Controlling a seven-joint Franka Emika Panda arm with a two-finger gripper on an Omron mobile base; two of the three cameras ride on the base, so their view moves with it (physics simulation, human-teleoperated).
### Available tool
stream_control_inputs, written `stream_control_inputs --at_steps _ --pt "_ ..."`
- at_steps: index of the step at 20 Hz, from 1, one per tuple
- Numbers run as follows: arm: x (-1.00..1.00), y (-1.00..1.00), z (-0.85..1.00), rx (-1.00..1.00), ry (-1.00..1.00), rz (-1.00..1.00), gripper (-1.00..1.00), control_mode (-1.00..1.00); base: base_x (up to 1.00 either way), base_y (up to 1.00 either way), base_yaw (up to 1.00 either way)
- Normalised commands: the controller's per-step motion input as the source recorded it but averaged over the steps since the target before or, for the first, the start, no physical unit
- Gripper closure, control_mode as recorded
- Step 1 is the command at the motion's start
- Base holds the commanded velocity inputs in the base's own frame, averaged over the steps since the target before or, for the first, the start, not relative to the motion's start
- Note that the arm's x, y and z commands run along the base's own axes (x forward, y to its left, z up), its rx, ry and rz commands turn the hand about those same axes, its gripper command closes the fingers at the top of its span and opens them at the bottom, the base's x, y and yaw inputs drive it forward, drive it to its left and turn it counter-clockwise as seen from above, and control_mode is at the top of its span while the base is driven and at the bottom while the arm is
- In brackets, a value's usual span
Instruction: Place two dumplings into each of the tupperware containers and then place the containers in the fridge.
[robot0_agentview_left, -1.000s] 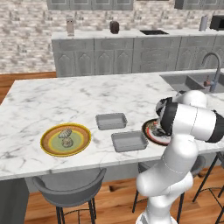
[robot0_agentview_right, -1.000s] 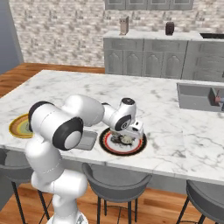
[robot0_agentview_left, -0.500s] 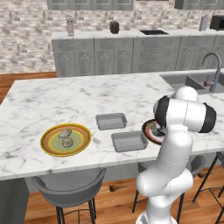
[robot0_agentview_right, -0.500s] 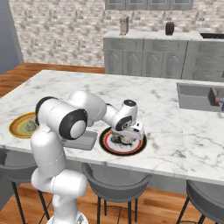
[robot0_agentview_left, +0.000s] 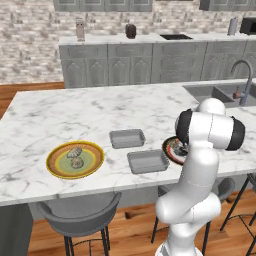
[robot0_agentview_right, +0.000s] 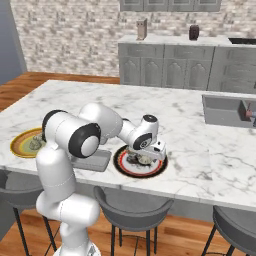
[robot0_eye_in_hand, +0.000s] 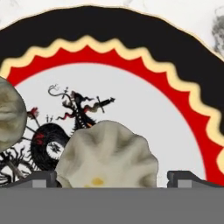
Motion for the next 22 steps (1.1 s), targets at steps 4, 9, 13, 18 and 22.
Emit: stream_control_inputs --at_steps 4,9,13,18,22 --pt "-0.01 0.0 -0.08 0.0 0.01 0.0 -1.0 -1.0 0.0 0.0 0.0" --pt "0.0 0.0 -0.15 0.01 0.05 0.0 -1.0 -1.0 0.0 0.0 0.0" --pt "0.0 0.0 -0.07 0.0 0.02 0.0 -1.0 -1.0 0.0 0.0 0.0" --pt "0.0 0.0 -0.03 0.0 0.01 0.0 1.0 -1.0 0.0 0.0 0.0" --pt "-0.03 0.0 0.04 0.0 0.0 0.0 1.0 -1.0 0.0 0.0 0.0"
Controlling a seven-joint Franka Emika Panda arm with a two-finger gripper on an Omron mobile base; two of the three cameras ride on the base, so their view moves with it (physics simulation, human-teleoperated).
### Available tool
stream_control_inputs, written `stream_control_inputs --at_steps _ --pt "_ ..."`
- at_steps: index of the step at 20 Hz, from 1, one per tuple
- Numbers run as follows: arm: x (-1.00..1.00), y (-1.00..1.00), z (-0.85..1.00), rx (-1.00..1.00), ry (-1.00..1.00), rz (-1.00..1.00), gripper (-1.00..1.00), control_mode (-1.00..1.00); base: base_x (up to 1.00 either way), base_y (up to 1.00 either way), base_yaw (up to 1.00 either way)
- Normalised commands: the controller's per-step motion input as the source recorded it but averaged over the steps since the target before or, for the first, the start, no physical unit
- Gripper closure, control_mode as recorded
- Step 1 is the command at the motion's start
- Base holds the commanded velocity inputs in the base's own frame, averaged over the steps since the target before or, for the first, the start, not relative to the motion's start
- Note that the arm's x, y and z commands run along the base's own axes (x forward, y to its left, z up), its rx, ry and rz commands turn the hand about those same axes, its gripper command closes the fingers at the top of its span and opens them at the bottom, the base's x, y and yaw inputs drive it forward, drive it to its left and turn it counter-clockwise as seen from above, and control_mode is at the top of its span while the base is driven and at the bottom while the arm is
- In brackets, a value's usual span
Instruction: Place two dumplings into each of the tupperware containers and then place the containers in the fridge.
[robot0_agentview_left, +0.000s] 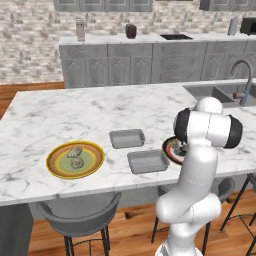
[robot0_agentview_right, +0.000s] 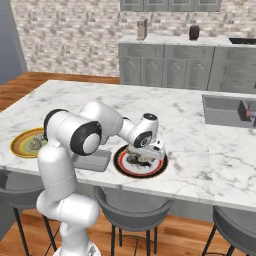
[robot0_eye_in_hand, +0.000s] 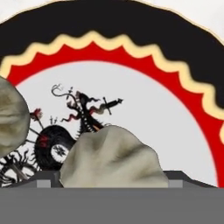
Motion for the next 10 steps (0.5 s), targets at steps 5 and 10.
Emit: stream_control_inputs --at_steps 5,10 --pt "-0.28 0.05 0.51 0.0 0.01 0.0 1.0 -1.0 0.0 0.0 0.0" --pt "-0.49 0.33 0.53 0.0 0.0 0.0 1.0 -1.0 0.0 0.0 0.0"
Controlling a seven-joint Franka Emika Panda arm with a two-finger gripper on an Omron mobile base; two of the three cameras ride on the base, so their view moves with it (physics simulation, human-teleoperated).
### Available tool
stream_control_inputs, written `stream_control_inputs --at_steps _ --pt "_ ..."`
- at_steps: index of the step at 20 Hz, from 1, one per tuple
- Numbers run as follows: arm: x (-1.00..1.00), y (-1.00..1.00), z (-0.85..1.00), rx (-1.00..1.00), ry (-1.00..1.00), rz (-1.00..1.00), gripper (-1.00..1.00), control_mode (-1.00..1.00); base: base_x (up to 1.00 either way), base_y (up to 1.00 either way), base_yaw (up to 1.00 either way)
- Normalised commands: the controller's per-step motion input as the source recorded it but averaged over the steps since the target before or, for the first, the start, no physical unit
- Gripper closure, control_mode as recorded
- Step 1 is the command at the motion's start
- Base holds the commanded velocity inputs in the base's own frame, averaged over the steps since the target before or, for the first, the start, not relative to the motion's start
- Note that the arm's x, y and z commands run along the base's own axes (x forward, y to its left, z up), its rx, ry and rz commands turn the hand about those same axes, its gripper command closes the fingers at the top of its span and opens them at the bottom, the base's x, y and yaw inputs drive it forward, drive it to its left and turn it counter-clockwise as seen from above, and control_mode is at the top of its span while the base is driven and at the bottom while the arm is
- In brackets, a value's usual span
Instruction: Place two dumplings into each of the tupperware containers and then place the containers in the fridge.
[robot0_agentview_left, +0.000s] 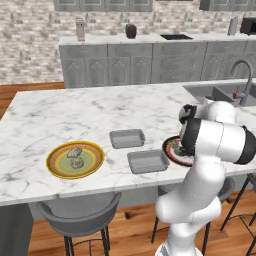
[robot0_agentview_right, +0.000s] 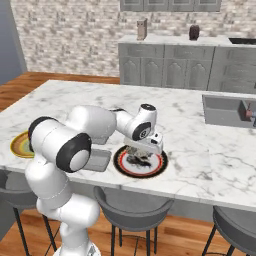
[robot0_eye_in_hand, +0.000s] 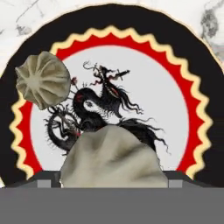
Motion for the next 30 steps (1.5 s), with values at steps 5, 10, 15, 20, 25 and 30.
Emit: stream_control_inputs --at_steps 5,10,15,20,25,30 --pt "-0.72 0.71 0.4 0.0 0.0 0.02 1.0 -1.0 0.0 0.0 0.0" --pt "-0.66 0.81 0.36 0.0 0.0 0.03 1.0 -1.0 0.0 0.0 0.0" --pt "-0.09 0.71 0.42 0.0 0.1 0.02 1.0 -1.0 0.0 0.0 0.0" --pt "0.47 0.57 0.01 0.0 0.24 0.03 1.0 -1.0 0.0 0.0 0.0" --pt "0.57 0.31 -0.02 0.0 0.25 0.0 1.0 -1.0 0.0 0.0 0.0" --pt "0.12 0.12 -0.33 0.0 0.07 0.0 1.0 -1.0 0.0 0.0 0.0"
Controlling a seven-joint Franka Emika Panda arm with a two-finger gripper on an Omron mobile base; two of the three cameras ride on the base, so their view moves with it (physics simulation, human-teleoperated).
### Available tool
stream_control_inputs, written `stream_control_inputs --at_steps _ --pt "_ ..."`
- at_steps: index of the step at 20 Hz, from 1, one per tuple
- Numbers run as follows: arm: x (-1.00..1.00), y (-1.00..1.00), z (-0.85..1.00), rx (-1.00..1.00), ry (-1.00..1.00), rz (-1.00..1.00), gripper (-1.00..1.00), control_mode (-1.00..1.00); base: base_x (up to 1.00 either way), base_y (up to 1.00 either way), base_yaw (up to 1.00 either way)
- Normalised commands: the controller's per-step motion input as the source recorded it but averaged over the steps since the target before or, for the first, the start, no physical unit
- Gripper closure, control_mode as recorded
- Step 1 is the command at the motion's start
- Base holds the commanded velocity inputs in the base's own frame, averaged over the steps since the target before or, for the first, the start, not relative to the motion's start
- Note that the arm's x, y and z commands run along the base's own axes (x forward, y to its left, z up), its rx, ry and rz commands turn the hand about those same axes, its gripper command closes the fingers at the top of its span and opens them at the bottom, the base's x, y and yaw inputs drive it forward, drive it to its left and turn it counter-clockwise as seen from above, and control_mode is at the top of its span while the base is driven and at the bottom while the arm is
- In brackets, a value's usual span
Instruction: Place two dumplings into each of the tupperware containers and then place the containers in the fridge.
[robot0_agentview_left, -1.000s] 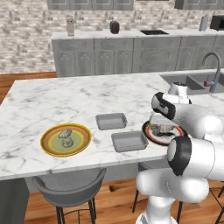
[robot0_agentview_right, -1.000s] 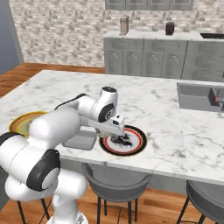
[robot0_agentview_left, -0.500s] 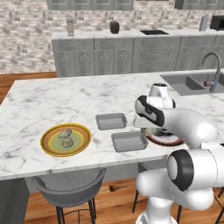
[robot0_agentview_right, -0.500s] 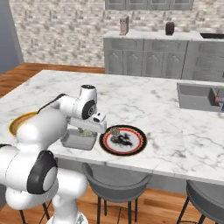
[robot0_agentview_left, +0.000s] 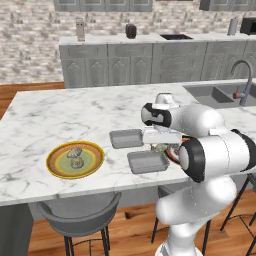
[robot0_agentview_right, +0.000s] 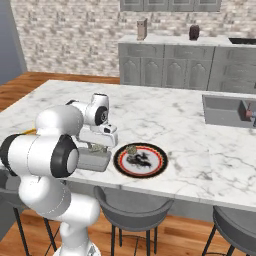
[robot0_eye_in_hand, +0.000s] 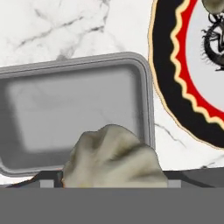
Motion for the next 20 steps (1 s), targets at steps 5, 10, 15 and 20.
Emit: stream_control_inputs --at_steps 5,10,15,20 --pt "0.02 0.0 -0.61 0.0 -0.01 0.0 1.0 -1.0 0.0 0.0 0.0" --pt "0.0 0.02 -0.48 0.0 -0.09 0.0 1.0 -1.0 0.0 0.0 0.0" --pt "0.01 0.21 -0.09 0.0 -0.08 0.0 1.0 -1.0 0.0 0.0 0.0" --pt "0.12 0.08 -0.05 0.0 -0.02 0.0 1.0 -1.0 0.0 0.0 0.0"
